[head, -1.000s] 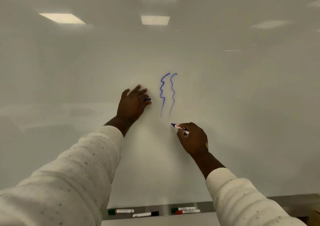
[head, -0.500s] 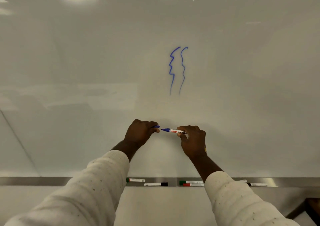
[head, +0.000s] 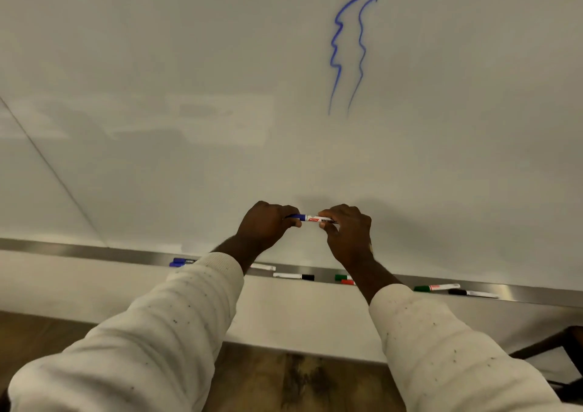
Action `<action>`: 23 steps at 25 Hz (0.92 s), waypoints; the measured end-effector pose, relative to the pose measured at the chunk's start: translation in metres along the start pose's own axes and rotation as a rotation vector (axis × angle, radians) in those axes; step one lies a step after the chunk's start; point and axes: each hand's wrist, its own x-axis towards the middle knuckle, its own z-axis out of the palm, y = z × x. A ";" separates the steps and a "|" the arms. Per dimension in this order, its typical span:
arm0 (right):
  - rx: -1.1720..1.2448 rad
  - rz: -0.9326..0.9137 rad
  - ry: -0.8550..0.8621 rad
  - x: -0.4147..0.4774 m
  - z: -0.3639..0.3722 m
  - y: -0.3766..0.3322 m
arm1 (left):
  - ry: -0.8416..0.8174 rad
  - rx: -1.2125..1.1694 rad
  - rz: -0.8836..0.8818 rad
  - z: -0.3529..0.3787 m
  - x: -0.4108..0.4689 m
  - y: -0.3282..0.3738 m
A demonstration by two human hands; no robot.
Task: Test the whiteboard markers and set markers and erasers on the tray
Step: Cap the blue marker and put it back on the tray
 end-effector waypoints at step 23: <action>-0.033 -0.175 -0.414 -0.046 0.162 -0.092 | -0.113 0.051 -0.322 0.011 -0.159 -0.121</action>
